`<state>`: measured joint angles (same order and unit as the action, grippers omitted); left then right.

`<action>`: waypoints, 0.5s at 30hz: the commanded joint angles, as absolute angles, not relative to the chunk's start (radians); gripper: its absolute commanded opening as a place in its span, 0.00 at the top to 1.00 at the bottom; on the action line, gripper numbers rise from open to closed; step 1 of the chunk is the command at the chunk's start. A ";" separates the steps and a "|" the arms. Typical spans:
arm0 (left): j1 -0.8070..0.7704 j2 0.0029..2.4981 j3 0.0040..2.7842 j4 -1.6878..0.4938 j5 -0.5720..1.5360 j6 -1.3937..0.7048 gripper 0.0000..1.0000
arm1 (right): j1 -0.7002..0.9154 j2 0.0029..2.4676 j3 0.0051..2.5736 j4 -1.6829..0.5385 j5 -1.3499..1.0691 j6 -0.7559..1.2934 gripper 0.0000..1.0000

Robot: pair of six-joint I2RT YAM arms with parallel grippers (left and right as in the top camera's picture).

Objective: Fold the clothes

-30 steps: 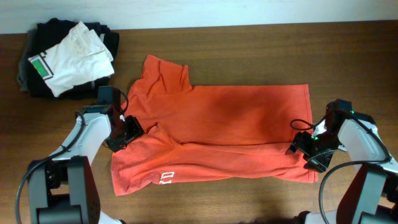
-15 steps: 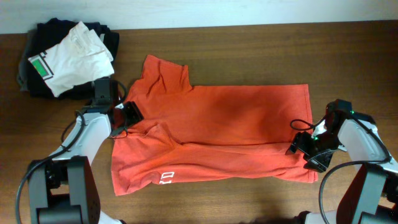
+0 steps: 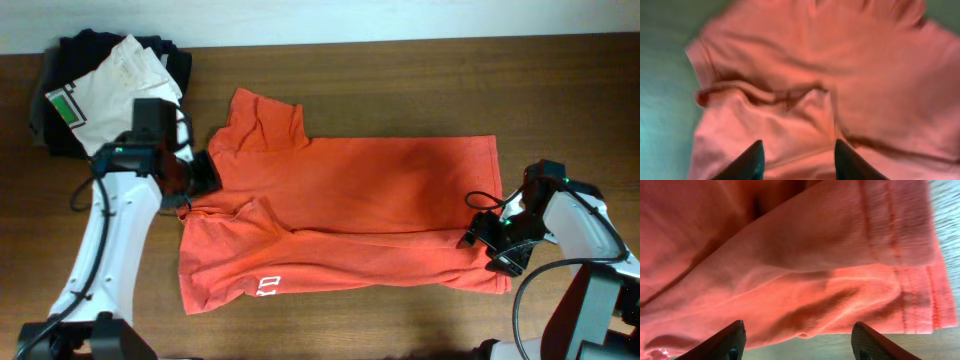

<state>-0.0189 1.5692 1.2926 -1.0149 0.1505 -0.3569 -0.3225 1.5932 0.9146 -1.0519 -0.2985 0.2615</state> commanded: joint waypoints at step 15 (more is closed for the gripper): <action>-0.001 1.839 1.043 -0.716 0.009 -0.395 0.98 | -0.084 1.577 0.929 -1.048 -0.318 0.262 0.28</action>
